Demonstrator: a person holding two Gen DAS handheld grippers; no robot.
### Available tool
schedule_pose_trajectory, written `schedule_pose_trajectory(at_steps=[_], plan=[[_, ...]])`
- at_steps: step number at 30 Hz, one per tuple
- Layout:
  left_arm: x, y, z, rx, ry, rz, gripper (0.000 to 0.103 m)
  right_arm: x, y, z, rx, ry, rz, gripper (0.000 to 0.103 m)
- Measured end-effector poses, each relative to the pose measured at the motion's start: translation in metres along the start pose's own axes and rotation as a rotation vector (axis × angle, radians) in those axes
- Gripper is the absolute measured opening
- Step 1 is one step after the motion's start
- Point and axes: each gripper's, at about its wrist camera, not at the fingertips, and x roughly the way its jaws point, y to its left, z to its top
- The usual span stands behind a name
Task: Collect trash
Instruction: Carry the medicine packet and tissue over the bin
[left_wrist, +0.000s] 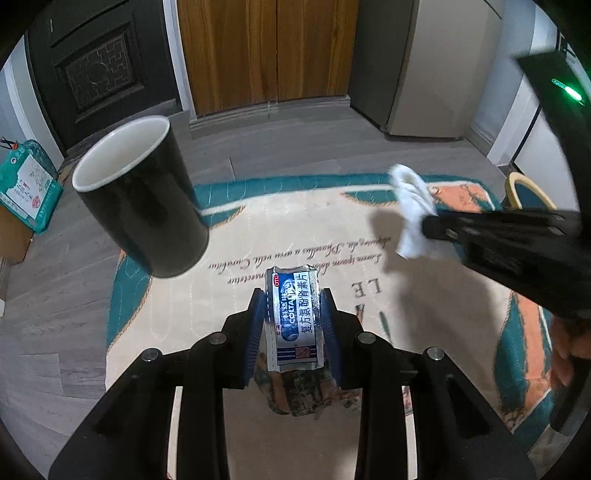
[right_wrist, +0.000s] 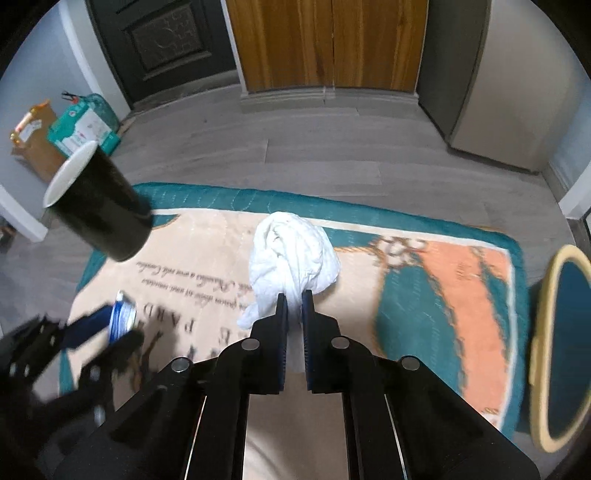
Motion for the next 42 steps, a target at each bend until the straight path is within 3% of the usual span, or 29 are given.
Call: schedule_pose_trajectory(at_steps=[6,12,14,17,19,21,24,27,42], plan=[[-0.021,-0.023,0.018,0.011,-0.047,-0.039,0.030,-0.067,-0.027,-0.022,-0.002,-0.060,0.002,0.009],[-0.064,-0.065,0.068,0.021,-0.104,-0.170,0.030,-0.149,-0.060,-0.040,0.014,-0.152,-0.034,0.009],[-0.081,-0.087,0.087,0.066,-0.126,-0.204,0.030,-0.165,-0.071,-0.045,0.027,-0.176,-0.034,0.009],[-0.101,-0.121,0.105,0.186,-0.189,-0.197,0.030,-0.185,-0.096,-0.058,0.076,-0.197,-0.043,0.009],[-0.104,-0.142,0.111,0.225,-0.216,-0.210,0.030,-0.189,-0.112,-0.065,0.110,-0.198,-0.047,0.009],[-0.100,-0.152,0.111,0.203,-0.220,-0.245,0.030,-0.190,-0.129,-0.069,0.119,-0.202,-0.077,0.009],[-0.079,-0.175,0.115,0.162,-0.161,-0.311,0.030,-0.187,-0.155,-0.073,0.153,-0.194,-0.094,0.009],[-0.074,-0.201,0.114,0.229,-0.187,-0.284,0.030,-0.185,-0.181,-0.078,0.201,-0.192,-0.097,0.009],[-0.021,-0.316,0.080,0.512,-0.126,-0.342,0.030,-0.143,-0.292,-0.103,0.363,-0.090,-0.190,0.009]])
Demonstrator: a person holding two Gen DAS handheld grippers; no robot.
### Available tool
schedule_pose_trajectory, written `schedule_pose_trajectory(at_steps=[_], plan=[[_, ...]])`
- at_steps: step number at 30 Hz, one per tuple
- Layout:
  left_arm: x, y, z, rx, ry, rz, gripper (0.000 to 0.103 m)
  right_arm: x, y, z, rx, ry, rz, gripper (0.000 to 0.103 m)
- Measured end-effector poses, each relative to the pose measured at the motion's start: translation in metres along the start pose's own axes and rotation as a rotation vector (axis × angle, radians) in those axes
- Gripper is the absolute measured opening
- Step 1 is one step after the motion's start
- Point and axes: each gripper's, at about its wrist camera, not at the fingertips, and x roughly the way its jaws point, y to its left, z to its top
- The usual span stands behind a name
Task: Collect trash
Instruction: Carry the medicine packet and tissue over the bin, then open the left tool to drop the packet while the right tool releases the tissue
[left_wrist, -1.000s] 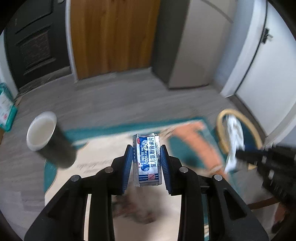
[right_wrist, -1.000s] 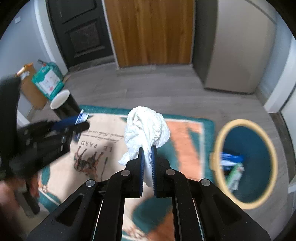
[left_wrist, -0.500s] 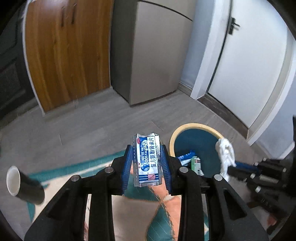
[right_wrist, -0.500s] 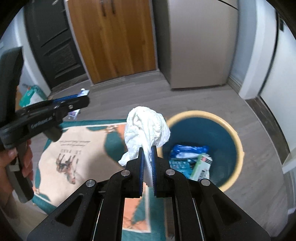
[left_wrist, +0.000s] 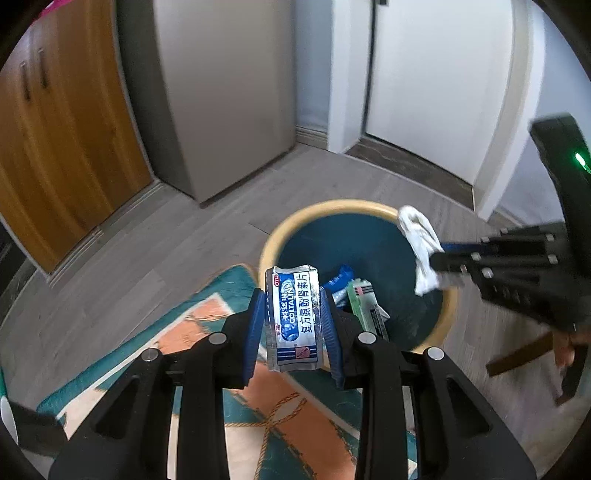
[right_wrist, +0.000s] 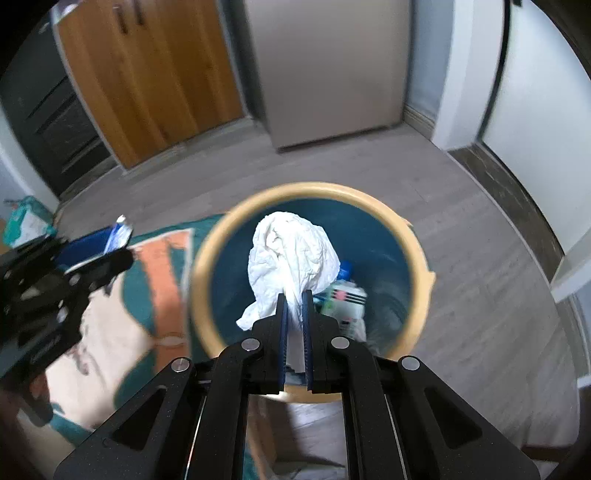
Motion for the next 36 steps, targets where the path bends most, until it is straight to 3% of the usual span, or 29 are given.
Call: schedule_pose_trajectory(at_steps=[7,16,20,22,23,24,36], plan=[[0.030,-0.019,0.006,0.033,0.026,-0.035,0.030,0.030,-0.023,-0.002,0.041,0.038,-0.031,0.009],[0.053,-0.042,0.014,0.084,0.011,-0.071,0.030,0.034,-0.029,-0.005,0.061,0.039,-0.022,0.009],[0.063,-0.047,0.008,0.077,0.050,-0.093,0.032,0.038,-0.036,-0.004,0.074,0.057,-0.040,0.009],[0.063,-0.045,0.006,0.086,0.051,-0.085,0.044,0.040,-0.036,-0.005,0.075,0.063,-0.042,0.009],[0.062,-0.043,0.006,0.072,0.048,-0.087,0.058,0.041,-0.035,-0.006,0.075,0.067,-0.042,0.009],[0.061,-0.039,0.006,0.057,0.042,-0.087,0.060,0.043,-0.035,-0.006,0.075,0.071,-0.039,0.009],[0.044,-0.001,-0.001,-0.016,0.033,-0.016,0.062,0.042,-0.010,-0.004,-0.016,0.060,0.005,0.010]])
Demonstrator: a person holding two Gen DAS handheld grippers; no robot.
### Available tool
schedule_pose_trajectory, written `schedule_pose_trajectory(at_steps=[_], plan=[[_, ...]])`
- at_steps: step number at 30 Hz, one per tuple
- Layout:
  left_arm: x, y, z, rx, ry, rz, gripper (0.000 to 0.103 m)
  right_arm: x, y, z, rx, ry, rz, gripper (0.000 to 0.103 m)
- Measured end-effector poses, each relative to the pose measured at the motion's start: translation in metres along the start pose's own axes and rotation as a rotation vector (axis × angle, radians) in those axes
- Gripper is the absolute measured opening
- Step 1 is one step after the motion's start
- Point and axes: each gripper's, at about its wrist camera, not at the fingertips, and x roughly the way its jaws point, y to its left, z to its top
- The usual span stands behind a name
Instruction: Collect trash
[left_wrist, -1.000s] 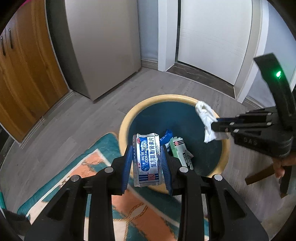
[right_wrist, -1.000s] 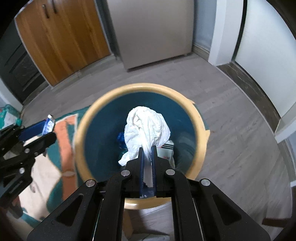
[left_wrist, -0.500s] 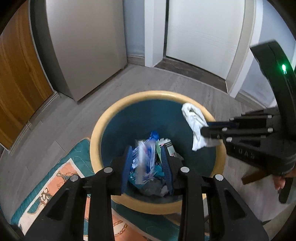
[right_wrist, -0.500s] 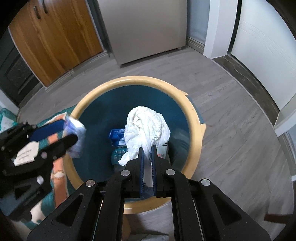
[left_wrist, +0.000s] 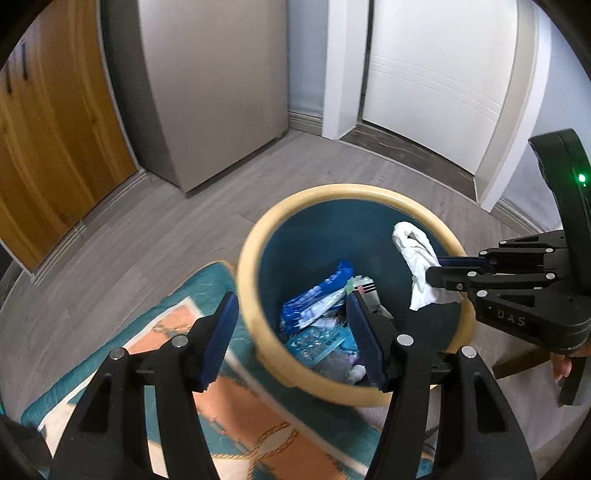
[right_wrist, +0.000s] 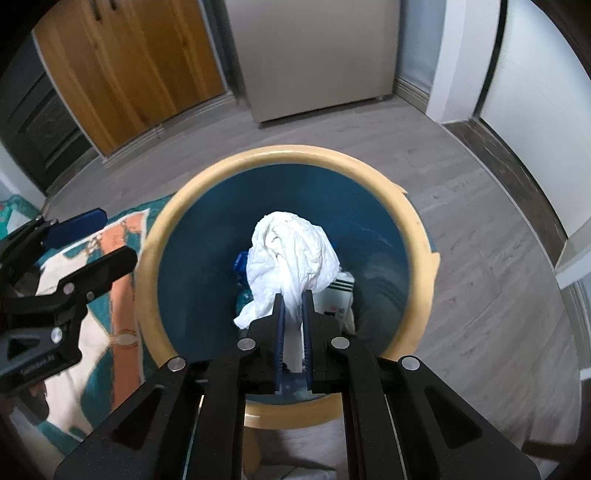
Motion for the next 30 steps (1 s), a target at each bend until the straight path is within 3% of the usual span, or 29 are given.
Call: schedule_pose_trajectory(at_steps=[9,19,21,26,30], plan=[[-0.039,0.031,-0.011,-0.061,-0.031,0.061,0.070,-0.021,0.010,0.004,0.003,-0.043,0.007,0.054],[-0.103,0.031,-0.017,-0.062,-0.115,0.084,0.077,-0.078,0.027,-0.008,0.038,-0.139,0.029,0.084],[-0.119,0.029,-0.019,-0.059,-0.136,0.090,0.085,-0.096,0.030,-0.012,0.050,-0.174,0.032,0.093],[-0.154,0.028,-0.024,-0.059,-0.180,0.091,0.097,-0.132,0.035,-0.027,0.069,-0.238,0.004,0.096],[-0.185,0.021,-0.031,-0.074,-0.207,0.081,0.097,-0.160,0.035,-0.044,0.067,-0.292,-0.046,0.097]])
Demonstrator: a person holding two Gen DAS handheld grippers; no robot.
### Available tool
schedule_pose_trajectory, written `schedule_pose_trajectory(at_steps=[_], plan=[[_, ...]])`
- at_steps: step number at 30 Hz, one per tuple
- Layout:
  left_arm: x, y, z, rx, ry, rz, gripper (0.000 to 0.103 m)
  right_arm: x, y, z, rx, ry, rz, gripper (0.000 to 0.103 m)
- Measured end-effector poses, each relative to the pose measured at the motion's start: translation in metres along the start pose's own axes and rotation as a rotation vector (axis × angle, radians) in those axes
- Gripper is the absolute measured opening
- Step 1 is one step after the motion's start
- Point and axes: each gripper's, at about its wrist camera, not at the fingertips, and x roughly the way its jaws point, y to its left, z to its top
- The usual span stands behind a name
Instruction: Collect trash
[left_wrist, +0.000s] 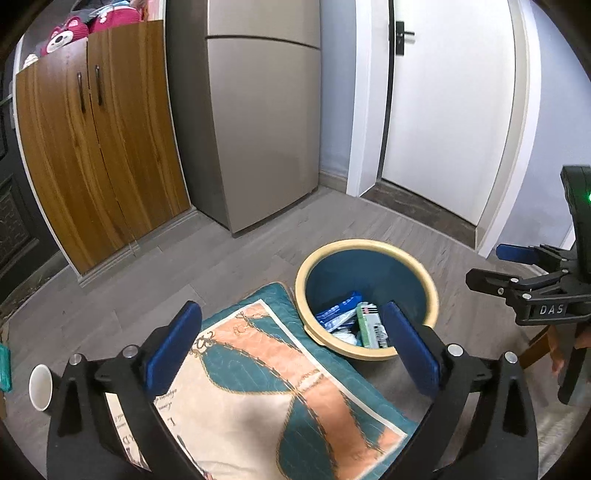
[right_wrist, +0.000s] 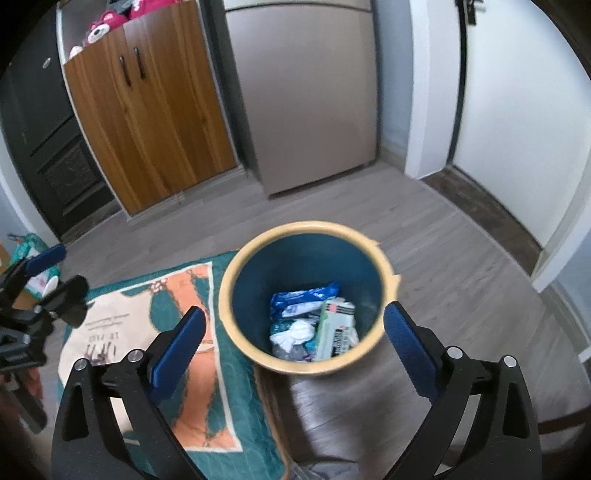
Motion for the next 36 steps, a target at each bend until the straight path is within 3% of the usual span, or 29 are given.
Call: schedule_pose_trajectory(at_steps=[7,11,17,36], plan=[[-0.034,-0.015,-0.002,-0.017,-0.063,-0.040,0.097,-0.036,-0.003,-0.015,0.029,-0.074,-0.043,0.098],[-0.027,-0.020,-0.004,0.007,-0.053,0.009,0.097,-0.039,-0.003,-0.014,0.043,-0.111,-0.068,0.098],[-0.020,-0.016,-0.006,-0.040,-0.042,0.016,0.097,-0.038,0.001,-0.013,0.051,-0.111,-0.065,0.098],[-0.020,-0.026,-0.009,0.034,-0.044,0.045,0.097,-0.043,-0.003,-0.015,0.058,-0.109,-0.087,0.098]])
